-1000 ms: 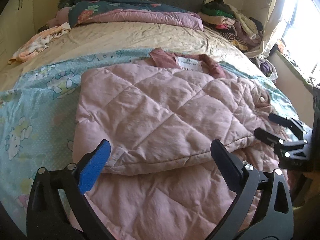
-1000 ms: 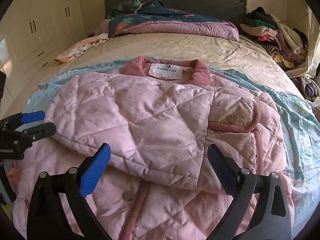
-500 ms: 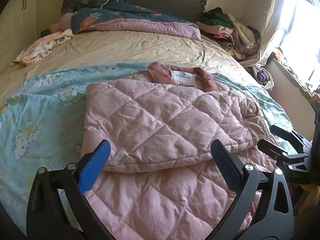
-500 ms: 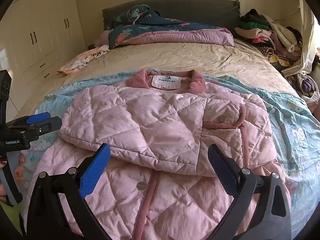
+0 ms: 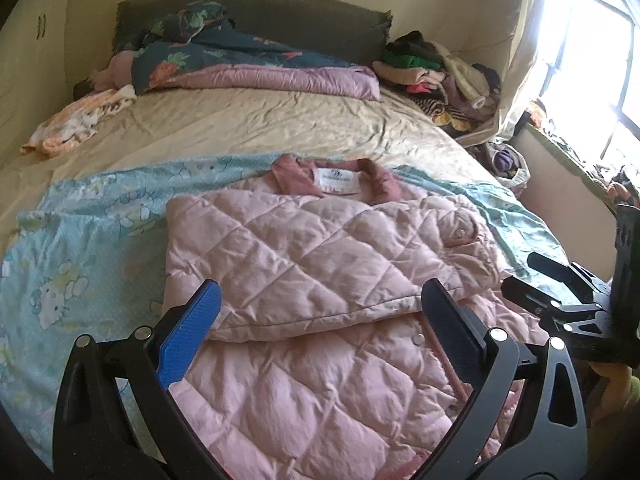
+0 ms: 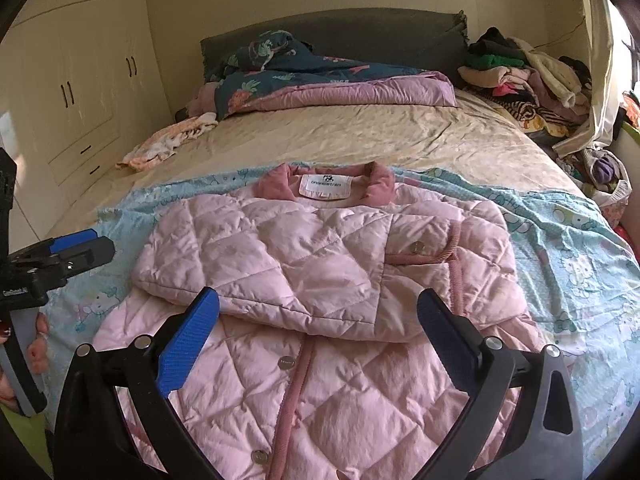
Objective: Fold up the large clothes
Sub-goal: 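Move both open grippers back along the jacket toward its hem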
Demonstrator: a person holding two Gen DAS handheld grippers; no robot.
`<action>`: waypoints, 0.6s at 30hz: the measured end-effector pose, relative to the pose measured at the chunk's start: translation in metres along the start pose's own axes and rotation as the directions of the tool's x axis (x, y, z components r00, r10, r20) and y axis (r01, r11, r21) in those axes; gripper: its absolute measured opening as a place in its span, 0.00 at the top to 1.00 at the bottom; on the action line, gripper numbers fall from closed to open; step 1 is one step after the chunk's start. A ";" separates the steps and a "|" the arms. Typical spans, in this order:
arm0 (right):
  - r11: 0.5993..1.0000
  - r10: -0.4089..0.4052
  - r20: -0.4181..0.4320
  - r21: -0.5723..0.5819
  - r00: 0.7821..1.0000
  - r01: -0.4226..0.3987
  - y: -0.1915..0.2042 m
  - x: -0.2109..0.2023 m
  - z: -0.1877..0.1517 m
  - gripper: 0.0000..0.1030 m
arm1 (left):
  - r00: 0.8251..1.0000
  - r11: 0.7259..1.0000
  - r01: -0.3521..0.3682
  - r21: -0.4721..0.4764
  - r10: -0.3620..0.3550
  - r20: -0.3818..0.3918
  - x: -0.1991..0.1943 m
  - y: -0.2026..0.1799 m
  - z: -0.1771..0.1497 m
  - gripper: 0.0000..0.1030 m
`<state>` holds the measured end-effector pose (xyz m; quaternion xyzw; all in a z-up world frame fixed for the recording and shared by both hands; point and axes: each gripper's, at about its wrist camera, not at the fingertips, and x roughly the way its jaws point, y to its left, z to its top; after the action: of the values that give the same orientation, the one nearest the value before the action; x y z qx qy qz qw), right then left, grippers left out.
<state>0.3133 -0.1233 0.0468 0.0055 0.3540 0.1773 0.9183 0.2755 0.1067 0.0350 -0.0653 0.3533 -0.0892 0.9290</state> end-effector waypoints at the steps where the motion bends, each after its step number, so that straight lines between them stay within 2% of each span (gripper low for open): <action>1: 1.000 -0.002 0.005 0.003 1.000 0.002 -0.001 -0.004 0.000 0.04 | 1.000 1.000 0.000 0.004 0.000 0.005 -0.003 -0.001 0.000 0.09; 18: 1.000 -0.006 0.071 0.019 0.997 0.005 -0.010 -0.059 0.001 0.04 | 0.999 1.000 0.013 0.002 -0.013 0.041 -0.045 -0.014 -0.011 0.09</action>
<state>0.2771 -0.1524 0.0847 0.0194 0.3230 0.1712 0.9306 0.2337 0.1022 0.0578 -0.0686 0.3335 -0.0943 0.9355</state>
